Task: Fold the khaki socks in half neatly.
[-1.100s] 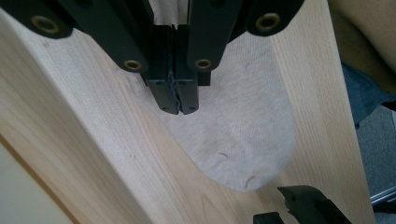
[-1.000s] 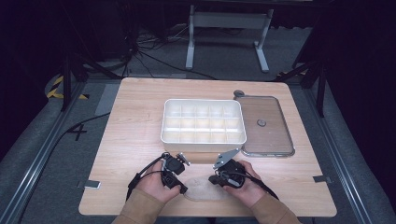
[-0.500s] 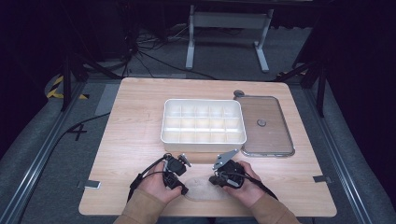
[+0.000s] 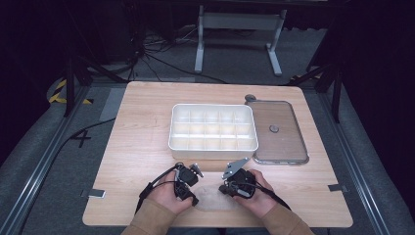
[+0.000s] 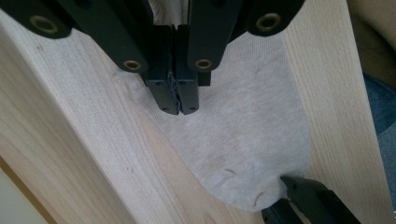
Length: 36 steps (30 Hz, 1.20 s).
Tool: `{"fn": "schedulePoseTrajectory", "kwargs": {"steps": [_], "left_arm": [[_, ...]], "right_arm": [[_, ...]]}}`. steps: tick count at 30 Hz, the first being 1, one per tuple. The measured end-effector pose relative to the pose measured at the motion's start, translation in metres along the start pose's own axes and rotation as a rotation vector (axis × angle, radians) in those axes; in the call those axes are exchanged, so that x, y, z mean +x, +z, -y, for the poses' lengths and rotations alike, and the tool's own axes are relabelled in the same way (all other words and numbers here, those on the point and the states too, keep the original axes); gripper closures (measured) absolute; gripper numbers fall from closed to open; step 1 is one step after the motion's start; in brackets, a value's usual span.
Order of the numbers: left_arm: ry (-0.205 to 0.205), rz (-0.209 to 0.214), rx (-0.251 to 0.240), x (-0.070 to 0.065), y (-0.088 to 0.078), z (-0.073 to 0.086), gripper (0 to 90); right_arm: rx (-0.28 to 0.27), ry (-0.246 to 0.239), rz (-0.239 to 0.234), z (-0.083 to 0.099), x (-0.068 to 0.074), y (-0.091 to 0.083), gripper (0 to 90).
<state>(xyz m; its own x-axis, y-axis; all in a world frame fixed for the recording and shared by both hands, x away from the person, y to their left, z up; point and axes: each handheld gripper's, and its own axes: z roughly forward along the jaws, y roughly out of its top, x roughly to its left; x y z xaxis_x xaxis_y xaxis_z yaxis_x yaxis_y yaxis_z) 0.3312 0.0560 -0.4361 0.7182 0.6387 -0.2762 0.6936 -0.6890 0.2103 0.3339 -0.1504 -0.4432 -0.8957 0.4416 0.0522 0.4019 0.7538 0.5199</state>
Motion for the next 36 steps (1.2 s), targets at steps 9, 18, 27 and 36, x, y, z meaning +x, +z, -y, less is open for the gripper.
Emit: {"fn": "schedulePoseTrajectory", "kwargs": {"steps": [9, 18, 27, 36], "left_arm": [[-0.006, 0.012, -0.007, 0.0, 0.001, 0.0, 88.9], [0.001, 0.024, -0.056, 0.0, -0.012, 0.003, 89.2], [-0.012, 0.03, -0.052, 0.004, -0.02, 0.006, 89.2], [-0.056, 0.011, 0.023, 0.004, -0.004, 0.003, 77.5]], "right_arm": [[-0.001, -0.004, 0.001, 0.0, 0.0, 0.0, 89.4], [-0.033, 0.001, -0.012, 0.001, 0.0, -0.004, 89.7], [-0.091, 0.025, -0.031, 0.003, -0.002, -0.022, 89.9], [-0.045, -0.004, -0.041, 0.002, 0.005, -0.011, 89.8]]}}
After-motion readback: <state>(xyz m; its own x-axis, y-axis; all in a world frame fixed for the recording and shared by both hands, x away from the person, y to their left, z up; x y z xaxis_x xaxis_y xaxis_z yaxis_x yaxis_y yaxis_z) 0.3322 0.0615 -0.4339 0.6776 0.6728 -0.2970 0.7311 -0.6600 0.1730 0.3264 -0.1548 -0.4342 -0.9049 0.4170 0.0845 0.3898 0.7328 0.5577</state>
